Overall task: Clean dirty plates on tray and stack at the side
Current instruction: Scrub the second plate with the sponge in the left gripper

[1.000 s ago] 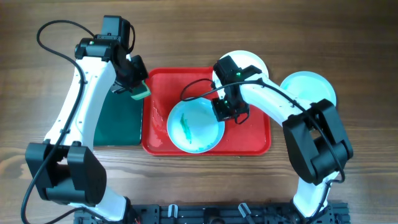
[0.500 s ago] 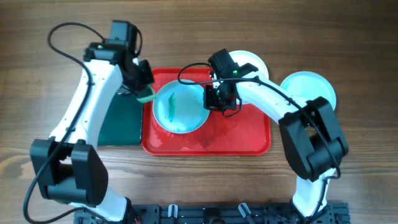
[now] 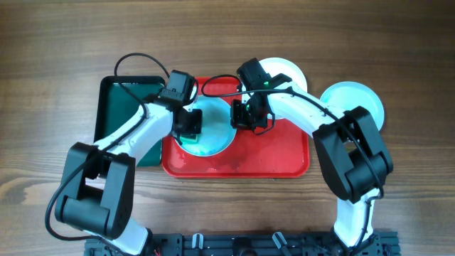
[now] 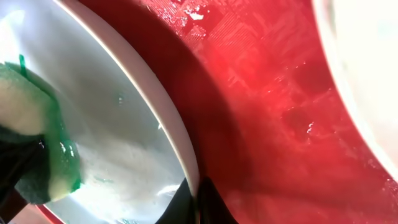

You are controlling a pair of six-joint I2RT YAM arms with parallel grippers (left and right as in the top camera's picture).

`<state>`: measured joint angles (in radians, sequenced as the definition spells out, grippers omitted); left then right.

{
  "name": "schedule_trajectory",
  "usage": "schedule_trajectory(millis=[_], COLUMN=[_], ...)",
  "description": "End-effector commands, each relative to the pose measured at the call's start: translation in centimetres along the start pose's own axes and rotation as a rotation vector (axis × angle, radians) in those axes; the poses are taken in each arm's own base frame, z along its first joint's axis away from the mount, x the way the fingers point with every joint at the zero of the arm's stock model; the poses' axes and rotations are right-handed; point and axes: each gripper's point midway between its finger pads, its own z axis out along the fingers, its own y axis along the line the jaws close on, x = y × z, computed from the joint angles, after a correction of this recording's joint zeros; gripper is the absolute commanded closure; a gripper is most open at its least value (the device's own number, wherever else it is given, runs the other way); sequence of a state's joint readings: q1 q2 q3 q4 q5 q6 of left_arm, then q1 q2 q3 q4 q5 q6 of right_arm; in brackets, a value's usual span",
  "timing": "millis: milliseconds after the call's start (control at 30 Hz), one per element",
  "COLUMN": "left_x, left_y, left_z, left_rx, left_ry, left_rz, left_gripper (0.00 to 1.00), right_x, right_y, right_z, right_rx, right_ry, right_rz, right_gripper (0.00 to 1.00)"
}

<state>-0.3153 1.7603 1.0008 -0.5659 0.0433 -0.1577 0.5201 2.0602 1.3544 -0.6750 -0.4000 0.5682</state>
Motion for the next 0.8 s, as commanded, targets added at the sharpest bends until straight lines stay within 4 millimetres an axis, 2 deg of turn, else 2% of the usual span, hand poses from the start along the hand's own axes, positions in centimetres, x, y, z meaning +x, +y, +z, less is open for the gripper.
schedule_trajectory(millis=[0,67,133,167,267,333,467,533,567,600,667,700,767], left_x=[1.7,3.0,3.0,2.5,-0.7,-3.1,-3.7,-3.1,-2.1,-0.9,1.2,2.1,3.7], left_y=[-0.5,-5.3,-7.6,-7.8,-5.7,-2.1,2.7,4.2,4.6,4.7,3.6,2.5,-1.7], left_z=[1.3,0.2,-0.8,-0.8,0.2,0.9,0.7,0.5,0.5,0.6,0.9,1.1,0.9], left_rx=[0.04,0.325,0.467,0.479,0.335,0.121,-0.15,-0.231,-0.25,-0.26,-0.211,-0.158,0.077], left_ry=[0.044,0.122,0.13,0.107,-0.026,-0.137,-0.202,-0.193,-0.16,-0.116,-0.022,0.03,0.135], left_rz=[0.017,0.013,0.018,0.025,-0.026,-0.105,-0.15,-0.192,-0.232,-0.274,-0.28,-0.258,-0.131], left_gripper=[0.96,0.96,0.96,0.96,0.96,0.96,0.96,0.96,0.96,0.96,0.96,0.96,0.96], right_x=[0.0,0.0,0.0,0.0,-0.1,0.0,0.0,0.0,0.0,0.0,0.0,0.0,0.0], right_y=[0.5,0.5,0.5,0.5,0.5,0.5,0.5,0.5,0.5,0.5,0.5,0.5,0.5], right_z=[0.3,0.3,0.3,0.3,0.3,0.3,0.3,0.3,0.3,0.3,0.3,0.3,0.3], right_rx=[-0.038,-0.038,-0.038,-0.039,-0.039,-0.039,-0.041,-0.041,-0.041,-0.041,-0.041,-0.042,-0.041], right_ry=[0.019,0.02,0.019,0.018,0.018,0.02,0.02,0.02,0.02,0.02,0.02,0.02,0.02], right_rz=[-0.016,-0.016,-0.015,-0.015,-0.016,-0.015,-0.016,-0.016,-0.017,-0.017,-0.021,-0.023,-0.023], right_gripper=[0.96,0.96,0.96,0.96,0.96,0.96,0.96,0.96,0.96,0.96,0.96,0.96,0.96])
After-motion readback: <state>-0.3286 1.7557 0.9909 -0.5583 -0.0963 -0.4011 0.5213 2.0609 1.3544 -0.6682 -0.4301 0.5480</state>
